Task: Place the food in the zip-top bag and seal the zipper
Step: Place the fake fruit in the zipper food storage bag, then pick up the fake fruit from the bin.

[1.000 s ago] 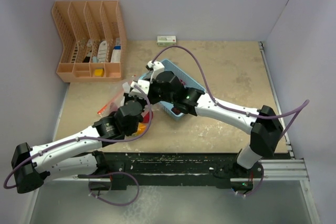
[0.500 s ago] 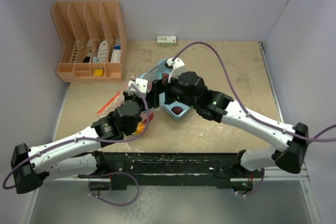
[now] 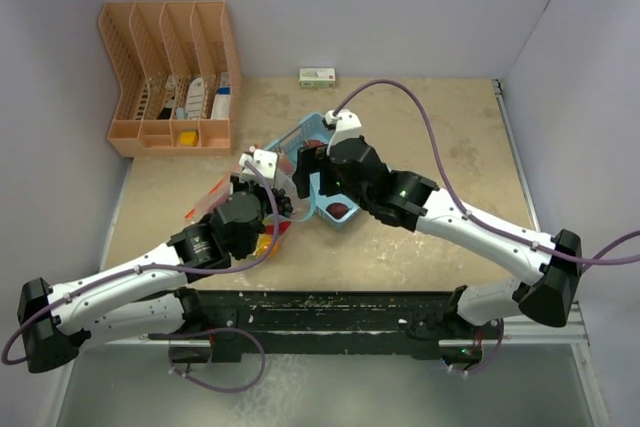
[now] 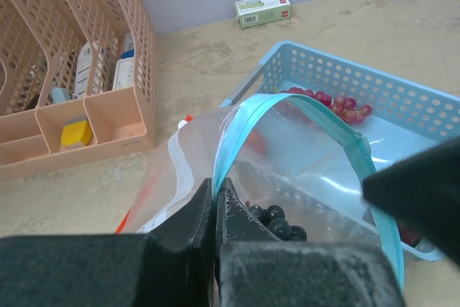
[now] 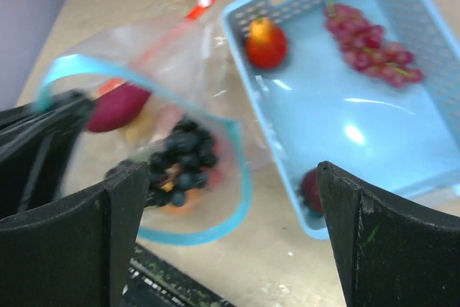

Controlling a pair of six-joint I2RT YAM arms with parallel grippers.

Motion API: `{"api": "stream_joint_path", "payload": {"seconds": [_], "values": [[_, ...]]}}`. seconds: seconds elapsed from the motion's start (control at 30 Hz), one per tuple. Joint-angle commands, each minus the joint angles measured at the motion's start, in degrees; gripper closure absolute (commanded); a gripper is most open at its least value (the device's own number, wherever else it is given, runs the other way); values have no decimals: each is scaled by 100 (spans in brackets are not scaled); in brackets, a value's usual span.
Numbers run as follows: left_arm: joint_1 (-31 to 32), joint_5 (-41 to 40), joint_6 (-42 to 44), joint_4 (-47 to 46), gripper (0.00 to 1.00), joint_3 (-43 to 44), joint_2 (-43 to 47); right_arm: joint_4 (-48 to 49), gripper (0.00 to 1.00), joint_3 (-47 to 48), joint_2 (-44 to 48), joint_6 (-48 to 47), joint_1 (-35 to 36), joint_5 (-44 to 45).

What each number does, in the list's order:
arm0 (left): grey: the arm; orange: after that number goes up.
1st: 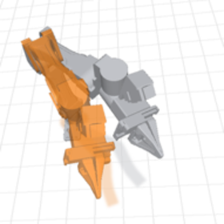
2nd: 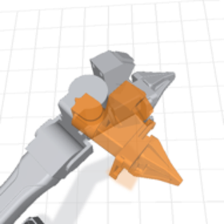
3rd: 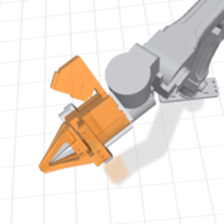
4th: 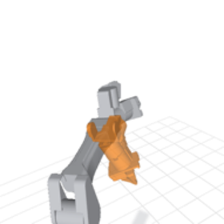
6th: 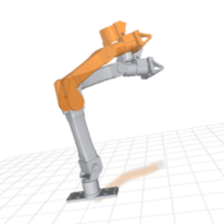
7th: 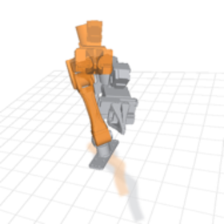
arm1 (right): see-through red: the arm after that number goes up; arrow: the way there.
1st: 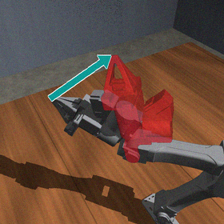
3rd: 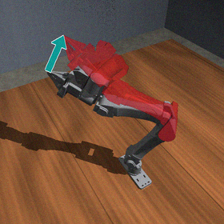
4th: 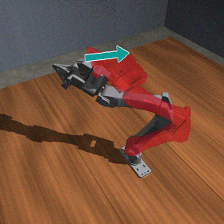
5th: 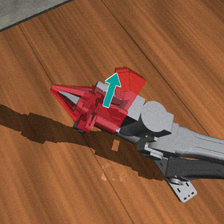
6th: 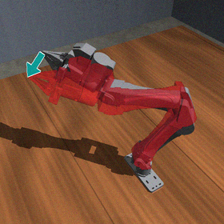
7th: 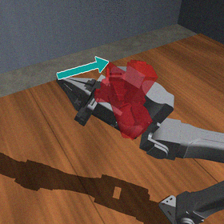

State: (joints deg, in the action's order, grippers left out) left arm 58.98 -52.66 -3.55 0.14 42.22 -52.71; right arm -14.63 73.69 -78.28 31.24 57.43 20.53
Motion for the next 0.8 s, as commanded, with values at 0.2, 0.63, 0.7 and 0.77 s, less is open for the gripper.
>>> {"api": "stream_joint_path", "payload": {"seconds": [0.2, 0.63, 0.7, 0.77], "values": [[-25, -73, -403, 125, 100, -160, 354, -975, 10, 471, 171, 117, -1265, 429], [-26, -63, -171, 126, 100, -248, 1042, -2300, 10, 1021, -2070, -69, -1322, -528], [-34, -60, -164, 151, 100, -265, 1158, -2322, 10, 974, -2290, -19, -1318, -667], [-33, -60, -146, 157, 100, -289, 1238, -2196, 10, 860, -2422, 10, -1322, -727]]}}
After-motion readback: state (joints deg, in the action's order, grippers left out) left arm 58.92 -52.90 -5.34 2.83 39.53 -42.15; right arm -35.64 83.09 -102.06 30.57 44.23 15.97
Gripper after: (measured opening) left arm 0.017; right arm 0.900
